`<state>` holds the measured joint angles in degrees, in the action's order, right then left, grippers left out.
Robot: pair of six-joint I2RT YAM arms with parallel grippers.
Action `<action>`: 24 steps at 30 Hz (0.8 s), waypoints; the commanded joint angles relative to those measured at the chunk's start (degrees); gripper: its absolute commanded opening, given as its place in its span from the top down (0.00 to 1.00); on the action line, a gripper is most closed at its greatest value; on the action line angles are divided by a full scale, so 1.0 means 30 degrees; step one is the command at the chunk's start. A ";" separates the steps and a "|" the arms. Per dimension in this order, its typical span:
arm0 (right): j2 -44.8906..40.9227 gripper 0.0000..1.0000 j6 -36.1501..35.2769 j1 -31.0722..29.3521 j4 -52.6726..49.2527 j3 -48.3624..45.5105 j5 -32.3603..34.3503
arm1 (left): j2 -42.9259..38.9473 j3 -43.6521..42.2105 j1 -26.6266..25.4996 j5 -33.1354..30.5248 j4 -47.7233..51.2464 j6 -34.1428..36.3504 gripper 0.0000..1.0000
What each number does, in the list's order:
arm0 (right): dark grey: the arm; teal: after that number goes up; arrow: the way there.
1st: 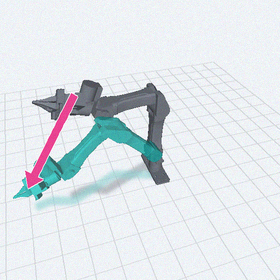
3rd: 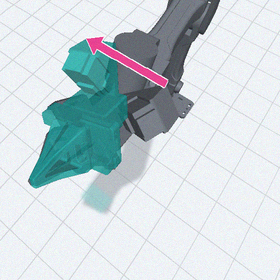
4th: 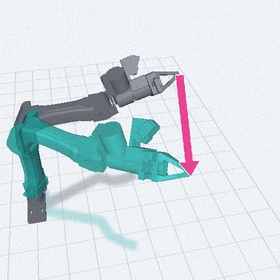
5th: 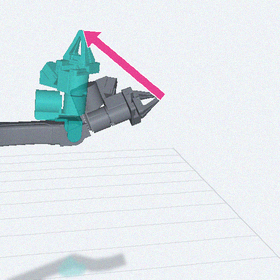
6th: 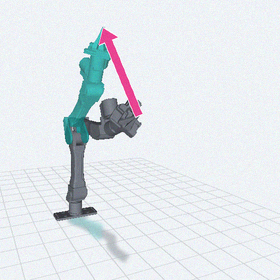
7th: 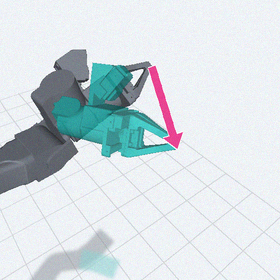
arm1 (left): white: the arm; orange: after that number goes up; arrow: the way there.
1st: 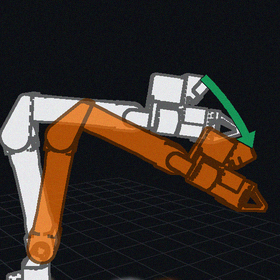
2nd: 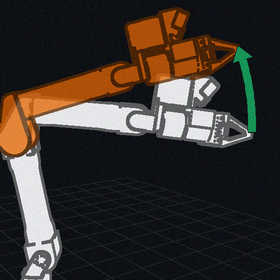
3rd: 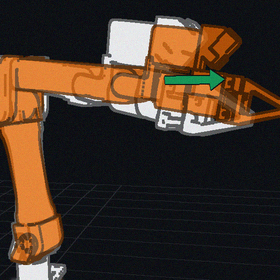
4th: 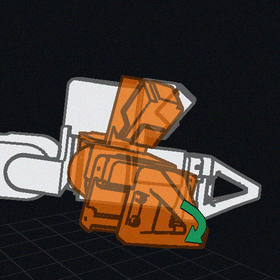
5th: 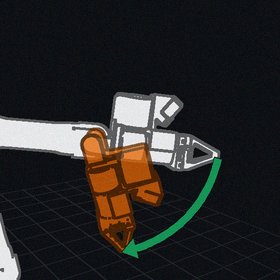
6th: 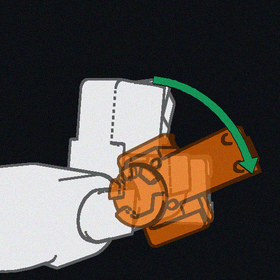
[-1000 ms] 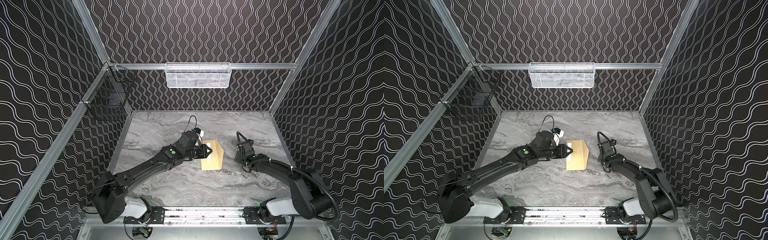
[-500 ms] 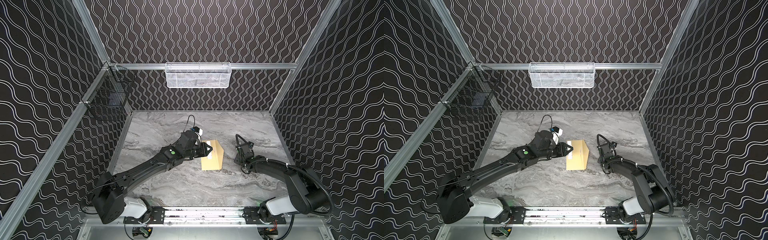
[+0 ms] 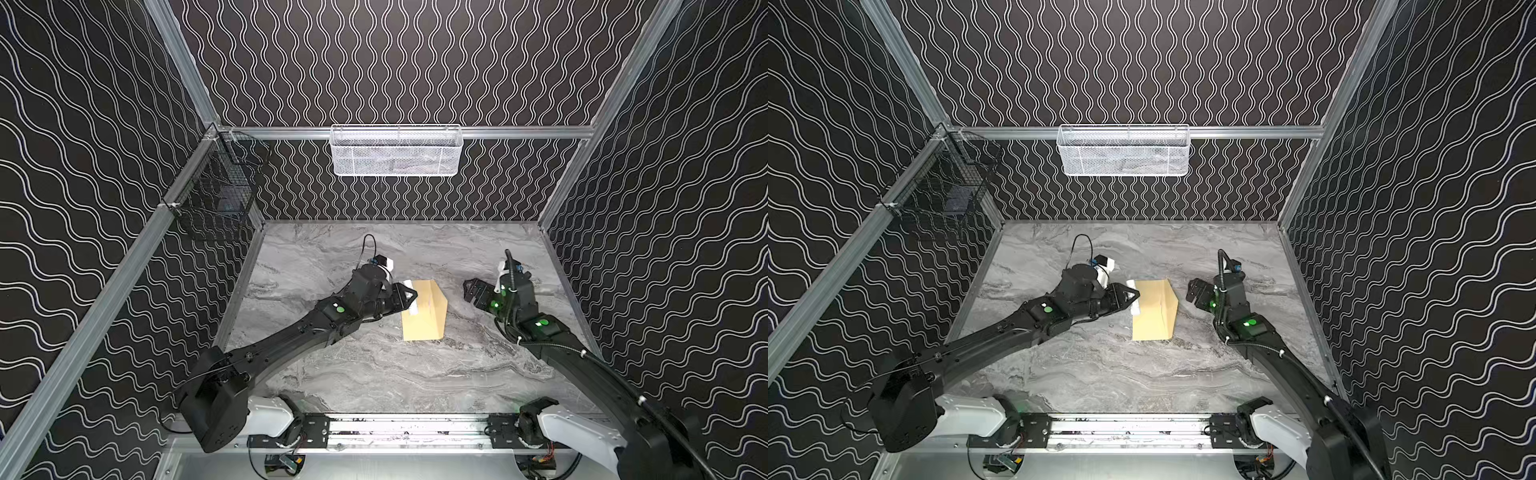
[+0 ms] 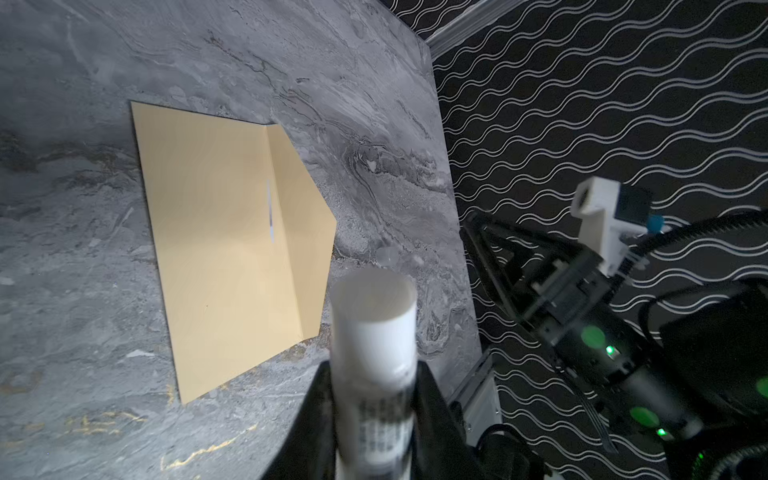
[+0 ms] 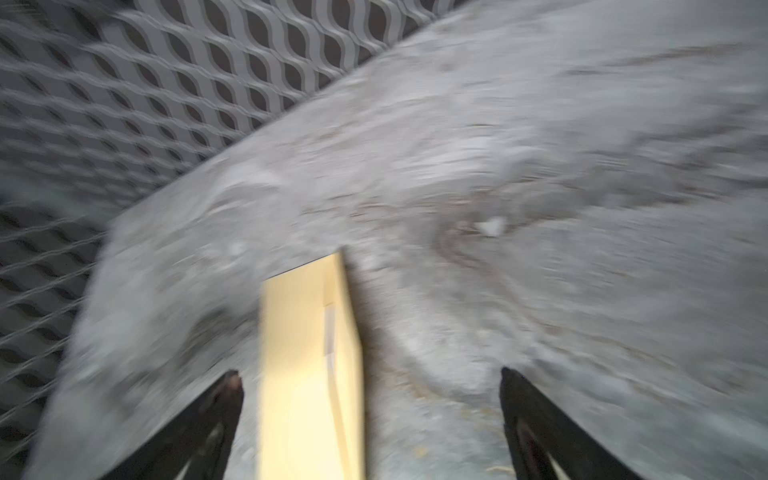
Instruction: Place the letter into the envelope and seal it
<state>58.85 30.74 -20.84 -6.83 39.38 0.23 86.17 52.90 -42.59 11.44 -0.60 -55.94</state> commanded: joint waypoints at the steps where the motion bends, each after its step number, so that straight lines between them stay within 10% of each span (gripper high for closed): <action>1: -0.0925 0.03 -0.1619 -0.0052 0.1495 0.0318 -0.7802 | -0.0101 -0.0483 0.0234 0.0331 -0.2537 -0.1363 1.00; 8: -0.1185 0.04 -0.0678 -0.1153 0.3935 -0.0517 -1.3714 | 0.0747 -0.1034 0.0467 0.1044 -0.5445 -0.3298 1.00; 24: 0.2522 0.18 -0.5866 -0.7852 -0.2012 0.3097 0.0175 | 0.1540 -0.0064 0.0454 0.1090 -0.3427 -0.3647 1.00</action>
<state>65.49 15.75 -43.40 -11.46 47.44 -6.81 90.76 52.21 -41.34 14.24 -10.17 -67.07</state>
